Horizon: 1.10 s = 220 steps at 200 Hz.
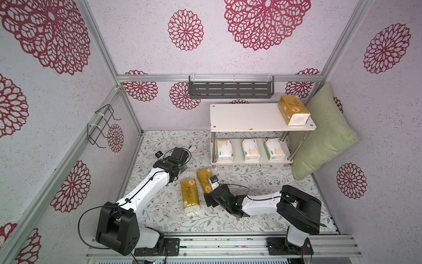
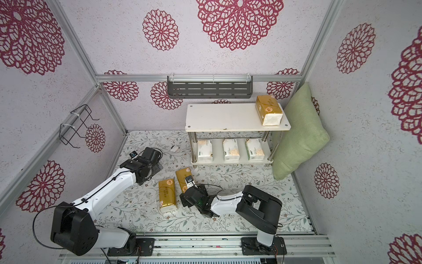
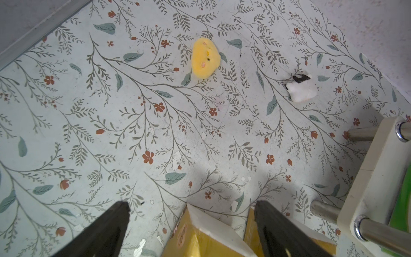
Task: Place the tissue boxes on the shelf by color
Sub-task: Pick up the box of tissues from the center of the board.
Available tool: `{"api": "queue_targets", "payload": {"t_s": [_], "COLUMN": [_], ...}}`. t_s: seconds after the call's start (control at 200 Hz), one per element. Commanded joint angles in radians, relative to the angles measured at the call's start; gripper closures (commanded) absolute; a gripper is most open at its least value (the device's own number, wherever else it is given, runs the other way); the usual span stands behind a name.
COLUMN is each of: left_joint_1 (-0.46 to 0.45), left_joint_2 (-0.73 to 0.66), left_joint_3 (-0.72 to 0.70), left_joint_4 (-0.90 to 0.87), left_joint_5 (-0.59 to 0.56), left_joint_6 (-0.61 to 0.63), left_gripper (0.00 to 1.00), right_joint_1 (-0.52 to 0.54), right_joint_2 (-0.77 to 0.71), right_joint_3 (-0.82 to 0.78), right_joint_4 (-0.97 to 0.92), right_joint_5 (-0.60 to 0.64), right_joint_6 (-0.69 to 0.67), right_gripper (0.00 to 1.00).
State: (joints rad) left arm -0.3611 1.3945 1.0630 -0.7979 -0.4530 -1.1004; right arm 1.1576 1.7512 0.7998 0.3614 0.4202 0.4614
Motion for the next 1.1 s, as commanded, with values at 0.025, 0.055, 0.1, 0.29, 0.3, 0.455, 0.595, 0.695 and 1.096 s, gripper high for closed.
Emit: {"api": "queue_targets", "payload": {"t_s": [0.025,0.055,0.1,0.29,0.3,0.455,0.595,0.695,1.096], "left_joint_1": [0.011,0.011,0.011,0.011,0.011,0.01,0.01,0.011,0.036], "left_joint_2": [0.016,0.018,0.017,0.017,0.016,0.015,0.016,0.017,0.014], "left_joint_3": [-0.005,-0.005,-0.005,-0.008,-0.008,-0.016,-0.02,-0.021,-0.011], "left_joint_4": [0.023,0.021,0.021,0.021,0.02,0.025,0.026,0.026,0.03], "left_joint_5": [0.01,0.012,0.012,0.01,0.01,0.011,0.017,0.014,-0.007], "left_joint_6": [0.002,0.003,0.002,0.002,0.003,0.001,0.0,0.002,0.027], "left_gripper": [0.05,0.05,0.05,0.05,0.05,0.05,0.05,0.05,0.04], "right_joint_1": [-0.002,-0.002,-0.002,-0.002,-0.002,-0.006,-0.01,-0.01,-0.01], "right_joint_2": [0.022,0.026,0.031,0.051,0.051,0.057,0.045,0.019,-0.205], "right_joint_3": [-0.006,-0.004,-0.001,0.009,0.009,-0.005,-0.011,-0.02,-0.022], "right_joint_4": [0.069,0.072,0.075,0.092,0.092,0.127,0.138,0.126,-0.033], "right_joint_5": [0.033,0.035,0.035,0.047,0.049,0.058,0.045,0.039,0.008], "right_joint_6": [-0.033,-0.034,-0.039,-0.052,-0.051,-0.048,-0.053,-0.055,-0.123], "right_gripper": [0.02,0.01,0.01,0.01,0.01,0.04,0.11,0.12,0.19]}}
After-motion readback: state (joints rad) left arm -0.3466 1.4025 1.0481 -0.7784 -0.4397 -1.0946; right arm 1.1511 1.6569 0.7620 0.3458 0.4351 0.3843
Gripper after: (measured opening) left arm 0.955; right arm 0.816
